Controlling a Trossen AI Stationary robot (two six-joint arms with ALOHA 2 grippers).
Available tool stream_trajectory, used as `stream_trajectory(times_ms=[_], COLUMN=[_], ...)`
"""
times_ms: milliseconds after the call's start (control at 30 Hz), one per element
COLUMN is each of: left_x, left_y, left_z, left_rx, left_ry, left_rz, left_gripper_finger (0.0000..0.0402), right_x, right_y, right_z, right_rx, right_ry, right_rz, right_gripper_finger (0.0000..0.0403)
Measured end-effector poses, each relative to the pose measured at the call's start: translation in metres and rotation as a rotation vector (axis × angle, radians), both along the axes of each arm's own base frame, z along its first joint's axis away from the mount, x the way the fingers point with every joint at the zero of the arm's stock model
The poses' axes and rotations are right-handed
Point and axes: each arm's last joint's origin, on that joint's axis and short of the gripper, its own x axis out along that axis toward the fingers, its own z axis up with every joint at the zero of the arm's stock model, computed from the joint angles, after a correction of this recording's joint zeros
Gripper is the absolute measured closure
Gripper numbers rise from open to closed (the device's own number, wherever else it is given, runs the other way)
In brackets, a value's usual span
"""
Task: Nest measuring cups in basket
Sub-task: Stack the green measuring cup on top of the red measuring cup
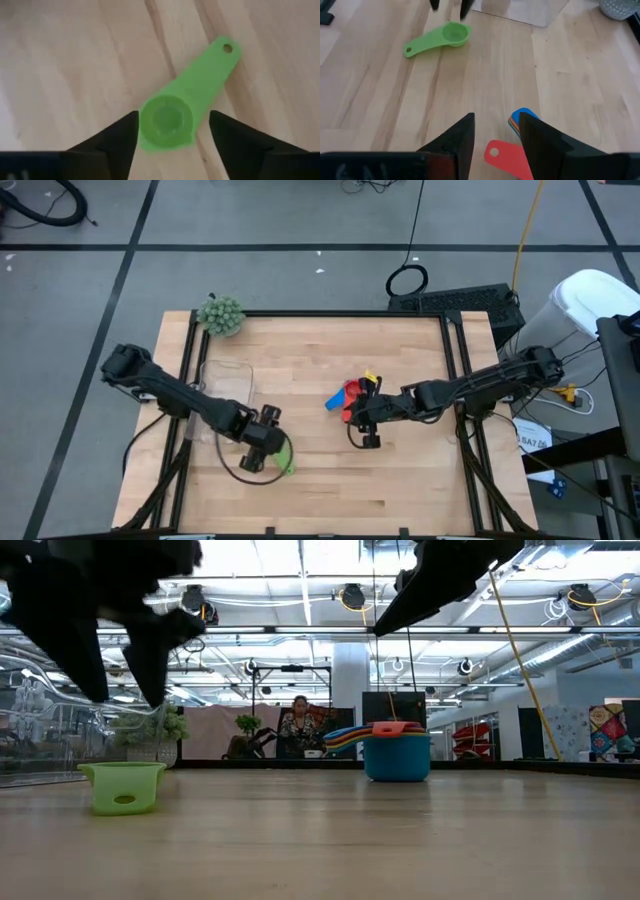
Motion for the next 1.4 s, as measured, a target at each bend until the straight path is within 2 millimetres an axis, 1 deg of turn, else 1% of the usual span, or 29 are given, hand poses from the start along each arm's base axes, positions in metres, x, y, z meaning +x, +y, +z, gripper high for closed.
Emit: stream_trajectory(times_ms=[67,167,300,400,567,700,900,1167,1400], left_x=[0.005,0.008,0.010,0.012,0.014,0.018,0.020,0.020,0.016], left_y=[0.000,-0.001,-0.001,0.001,0.001,-0.003,-0.012,-0.012,-0.011], left_z=[-0.013,-0.028,-0.042,-0.047,-0.048,-0.047,-0.045,-0.045,-0.046], left_rx=[0.012,0.036,0.068,0.075,0.077,0.092,0.097,0.094,0.085], left_ry=[0.042,0.096,0.155,0.168,0.149,0.097,0.032,0.033,0.084], left_rz=[-0.011,-0.015,-0.016,-0.009,-0.023,-0.089,-0.184,-0.178,-0.197], left_gripper_finger=[0.0142,0.0134,0.0144,0.0157,0.0178,0.0197,0.0244,0.0317,0.0355], right_x=[0.000,-0.002,-0.002,-0.002,-0.002,-0.002,-0.002,-0.002,-0.002], right_y=[0.001,0.004,0.008,0.008,0.007,0.007,0.007,0.007,0.007], right_z=[0.000,-0.001,0.000,0.000,0.000,0.000,0.000,-0.001,-0.001], right_rx=[0.001,0.004,0.007,0.012,0.021,0.021,0.037,0.038,0.039], right_ry=[0.001,0.009,0.006,0.001,0.001,0.000,0.004,0.006,0.006], right_rz=[0.004,0.010,0.022,0.016,0.008,0.008,-0.007,-0.009,-0.010], right_gripper_finger=[0.0257,0.0257,0.0257,0.0257,0.0257,0.0257,0.0257,0.0257,0.0257])
